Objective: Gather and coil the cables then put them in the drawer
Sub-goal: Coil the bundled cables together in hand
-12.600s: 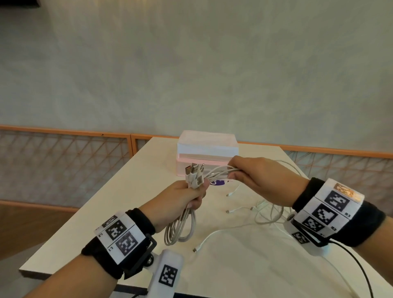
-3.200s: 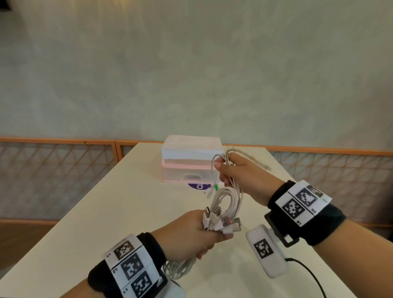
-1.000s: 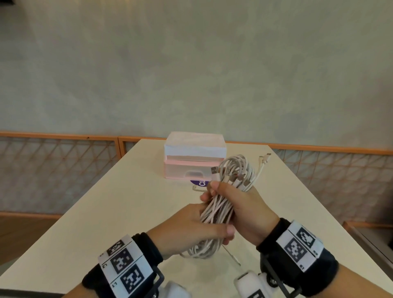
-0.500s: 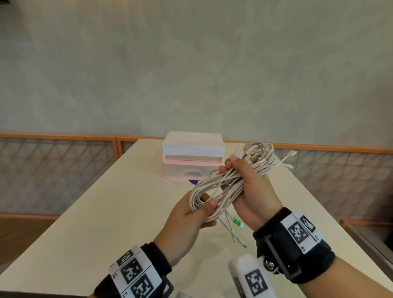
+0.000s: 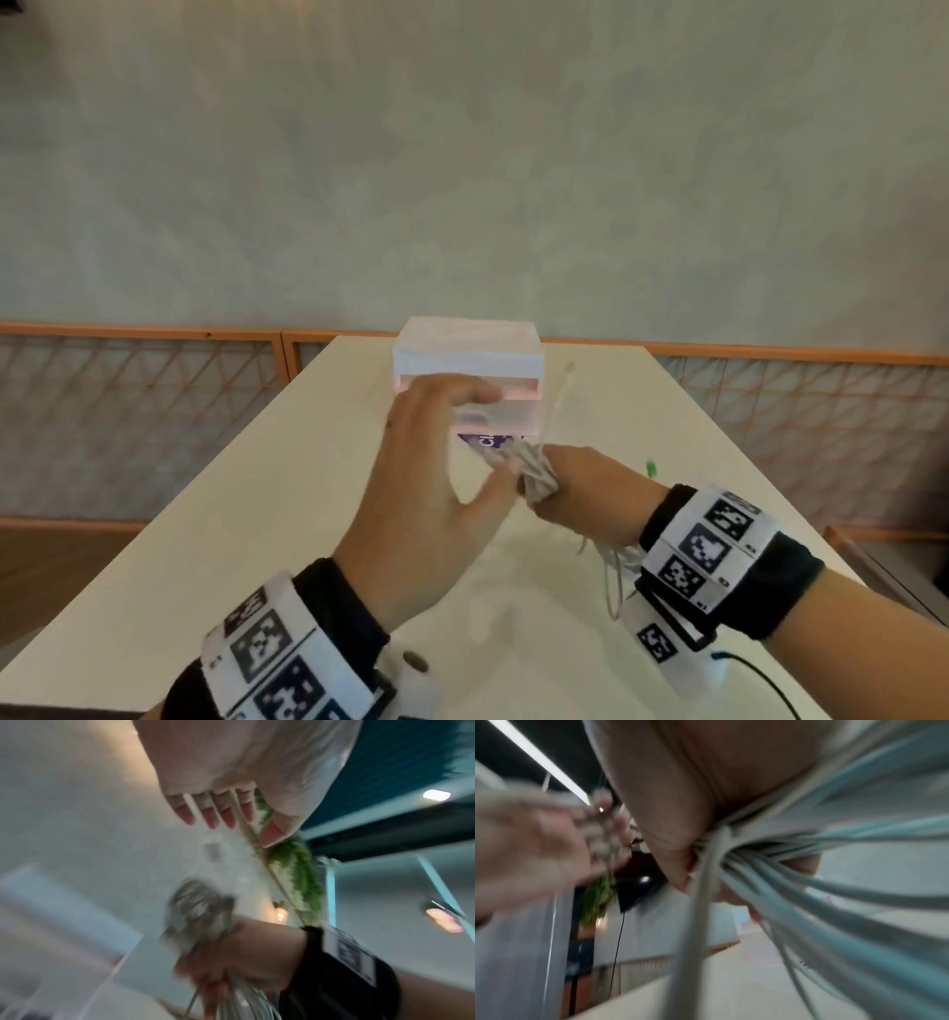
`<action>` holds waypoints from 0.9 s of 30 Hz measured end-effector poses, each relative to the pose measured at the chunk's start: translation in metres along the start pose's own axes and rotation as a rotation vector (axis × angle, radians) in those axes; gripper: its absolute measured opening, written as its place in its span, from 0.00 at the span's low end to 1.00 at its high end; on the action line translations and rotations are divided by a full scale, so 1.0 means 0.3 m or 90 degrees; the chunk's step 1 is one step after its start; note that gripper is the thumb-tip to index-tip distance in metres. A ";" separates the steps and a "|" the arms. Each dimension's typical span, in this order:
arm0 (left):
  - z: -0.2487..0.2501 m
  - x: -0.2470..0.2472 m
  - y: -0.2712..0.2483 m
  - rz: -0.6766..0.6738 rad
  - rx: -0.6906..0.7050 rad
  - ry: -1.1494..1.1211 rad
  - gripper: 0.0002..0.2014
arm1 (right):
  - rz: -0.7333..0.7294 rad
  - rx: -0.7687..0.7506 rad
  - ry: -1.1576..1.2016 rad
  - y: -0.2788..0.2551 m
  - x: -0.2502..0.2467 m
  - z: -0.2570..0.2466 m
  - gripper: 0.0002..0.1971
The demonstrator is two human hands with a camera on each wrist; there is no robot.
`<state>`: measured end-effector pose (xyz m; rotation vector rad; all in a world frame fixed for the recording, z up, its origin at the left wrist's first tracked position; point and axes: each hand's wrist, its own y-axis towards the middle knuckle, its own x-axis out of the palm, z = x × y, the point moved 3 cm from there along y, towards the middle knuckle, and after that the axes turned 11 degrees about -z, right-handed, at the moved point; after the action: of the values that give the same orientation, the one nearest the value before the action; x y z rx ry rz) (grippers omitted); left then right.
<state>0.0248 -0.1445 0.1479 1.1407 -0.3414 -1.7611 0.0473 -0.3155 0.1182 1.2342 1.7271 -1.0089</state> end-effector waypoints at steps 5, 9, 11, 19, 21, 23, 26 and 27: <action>0.015 0.117 0.019 -0.310 0.046 0.381 0.45 | -0.099 0.012 -0.238 0.011 0.043 -0.037 0.12; -0.087 0.136 0.019 -0.321 -0.057 0.442 0.36 | -0.058 -0.033 -0.232 -0.025 0.010 -0.082 0.07; -0.092 0.127 0.016 -0.299 -0.082 0.348 0.30 | -0.071 -0.033 -0.248 -0.034 0.012 -0.089 0.09; -0.103 0.138 0.028 -0.412 -0.156 0.330 0.30 | -0.077 0.008 -0.232 0.007 0.040 -0.100 0.12; -0.117 0.134 0.033 -0.414 -0.137 0.382 0.21 | -0.071 -0.008 -0.226 0.006 0.046 -0.100 0.06; -0.133 0.129 0.035 -0.434 -0.136 0.403 0.16 | -0.056 -0.027 -0.234 0.002 0.048 -0.094 0.08; -0.153 0.107 0.036 -0.452 -0.133 0.425 0.13 | -0.032 -0.034 -0.246 -0.002 0.034 -0.071 0.11; -0.161 0.099 0.036 -0.448 -0.135 0.424 0.12 | -0.021 -0.032 -0.273 -0.002 0.029 -0.063 0.10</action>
<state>0.0677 -0.1624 0.1138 1.7237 0.7097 -1.7866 0.0422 -0.2953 0.1177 0.8801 1.4295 -1.1464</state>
